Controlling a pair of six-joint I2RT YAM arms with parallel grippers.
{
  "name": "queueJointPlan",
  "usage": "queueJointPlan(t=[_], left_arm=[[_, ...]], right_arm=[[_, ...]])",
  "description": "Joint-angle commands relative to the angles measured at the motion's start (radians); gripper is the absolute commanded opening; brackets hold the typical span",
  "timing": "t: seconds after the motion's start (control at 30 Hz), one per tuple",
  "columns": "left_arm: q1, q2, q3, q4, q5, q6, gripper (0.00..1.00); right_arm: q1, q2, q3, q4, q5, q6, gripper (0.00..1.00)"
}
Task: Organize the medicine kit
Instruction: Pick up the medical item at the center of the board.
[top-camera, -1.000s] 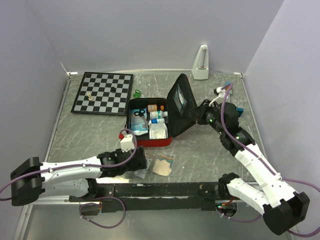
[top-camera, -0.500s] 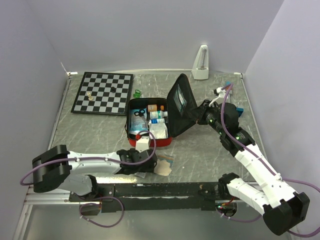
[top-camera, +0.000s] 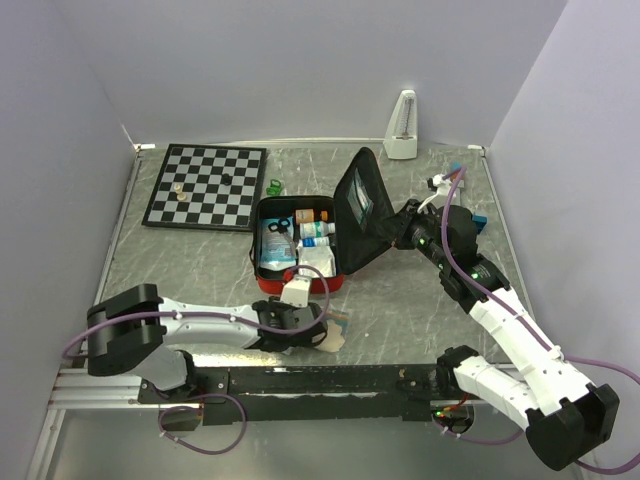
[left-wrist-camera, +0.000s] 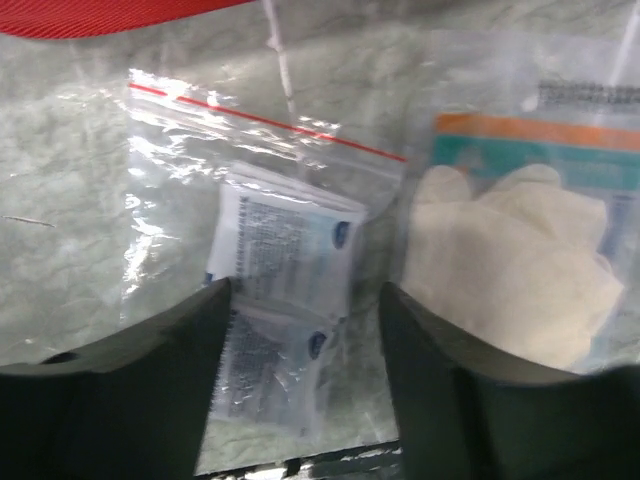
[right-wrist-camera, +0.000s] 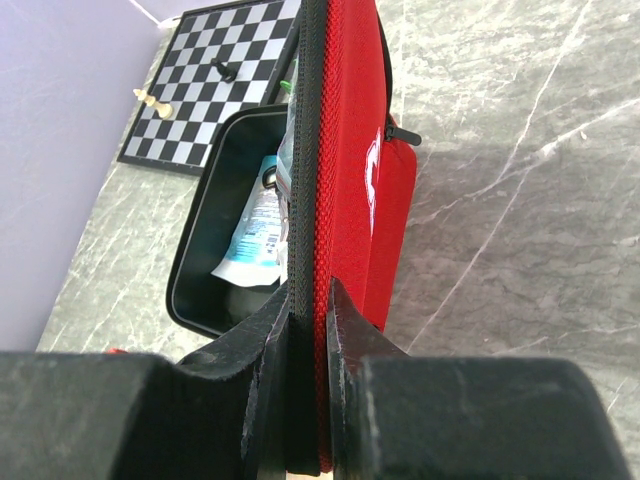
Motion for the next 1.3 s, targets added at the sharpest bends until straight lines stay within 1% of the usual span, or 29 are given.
queueJointPlan(t=[0.0, 0.07, 0.1, 0.17, 0.23, 0.47, 0.6, 0.67, 0.83, 0.9, 1.03, 1.1, 1.2, 1.27], left_arm=[[-0.045, 0.067, 0.006, -0.084, -0.038, -0.062, 0.75], [-0.065, 0.072, 0.025, -0.103, -0.059, -0.073, 0.79], [-0.074, 0.078, 0.032, -0.112, -0.07, -0.076, 0.8], [-0.085, 0.099, 0.049, -0.133, -0.085, -0.085, 0.78], [-0.094, 0.129, 0.057, -0.156, -0.101, -0.102, 0.74], [-0.105, 0.173, 0.061, -0.176, -0.102, -0.123, 0.51], [-0.108, 0.175, 0.066, -0.182, -0.108, -0.13, 0.42], [-0.111, 0.163, 0.06, -0.179, -0.107, -0.134, 0.35], [-0.114, 0.112, 0.06, -0.189, -0.113, -0.146, 0.15], [-0.117, 0.09, 0.068, -0.201, -0.121, -0.154, 0.02], [-0.137, 0.041, 0.103, -0.25, -0.151, -0.174, 0.01], [-0.154, -0.011, 0.129, -0.277, -0.163, -0.185, 0.01], [-0.178, -0.148, 0.155, -0.285, -0.182, -0.191, 0.01], [-0.18, -0.294, 0.154, -0.241, -0.187, -0.182, 0.01]], right_arm=[[0.023, 0.031, -0.033, -0.115, -0.083, 0.008, 0.15], [0.023, 0.033, -0.033, -0.112, -0.083, 0.011, 0.15], [0.023, 0.033, -0.033, -0.112, -0.084, 0.008, 0.15], [0.023, 0.033, -0.033, -0.112, -0.083, 0.008, 0.15], [0.023, 0.033, -0.034, -0.113, -0.083, 0.008, 0.15], [0.023, 0.028, -0.034, -0.119, -0.08, 0.004, 0.15], [0.023, 0.028, -0.034, -0.118, -0.081, 0.005, 0.15], [0.023, 0.031, -0.033, -0.118, -0.083, 0.005, 0.15], [0.023, 0.037, -0.028, -0.116, -0.087, 0.008, 0.15], [0.023, 0.038, -0.028, -0.115, -0.089, 0.011, 0.15], [0.023, 0.041, -0.025, -0.113, -0.092, 0.011, 0.15], [0.023, 0.042, -0.02, -0.116, -0.094, 0.011, 0.15], [0.023, 0.039, -0.017, -0.115, -0.095, 0.011, 0.15], [0.023, 0.041, -0.022, -0.11, -0.097, 0.013, 0.15]])
